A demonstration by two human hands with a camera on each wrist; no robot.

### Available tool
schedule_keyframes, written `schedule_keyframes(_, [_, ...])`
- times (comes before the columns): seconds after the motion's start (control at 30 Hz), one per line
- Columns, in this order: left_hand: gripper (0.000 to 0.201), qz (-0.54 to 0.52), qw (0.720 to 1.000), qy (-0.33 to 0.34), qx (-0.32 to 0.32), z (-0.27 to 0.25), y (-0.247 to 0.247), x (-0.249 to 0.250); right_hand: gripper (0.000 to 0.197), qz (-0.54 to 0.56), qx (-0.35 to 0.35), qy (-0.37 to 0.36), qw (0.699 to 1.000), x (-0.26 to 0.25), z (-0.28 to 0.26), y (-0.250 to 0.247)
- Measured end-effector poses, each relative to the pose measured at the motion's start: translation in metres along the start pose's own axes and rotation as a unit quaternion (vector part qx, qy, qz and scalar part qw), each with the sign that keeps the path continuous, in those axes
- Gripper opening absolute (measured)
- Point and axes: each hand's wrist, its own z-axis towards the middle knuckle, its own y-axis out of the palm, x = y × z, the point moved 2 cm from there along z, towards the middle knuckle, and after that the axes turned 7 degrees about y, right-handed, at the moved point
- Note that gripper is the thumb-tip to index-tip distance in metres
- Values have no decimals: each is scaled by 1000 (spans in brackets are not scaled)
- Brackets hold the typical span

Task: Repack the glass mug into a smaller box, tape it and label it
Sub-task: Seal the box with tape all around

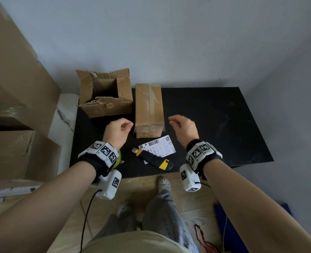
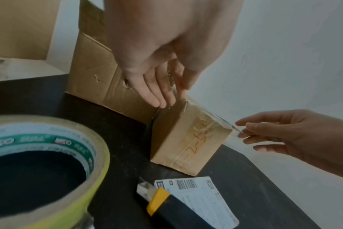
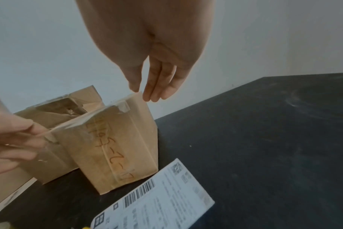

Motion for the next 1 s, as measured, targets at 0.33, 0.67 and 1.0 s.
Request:
schedule_keyframes(0.33, [19,62,994,71,-48,16,-1,10,17,-75,-77,-65,992,-12,15,1])
schedule_keyframes(0.67, [14,108,985,110,-83,28,3,14,11,-141,-68,-118,981,-15,21,4])
schedule_keyframes(1.0, [18,109,981,117,-113,29,-3,3,21,-159,-47,-143,976,-9,18,6])
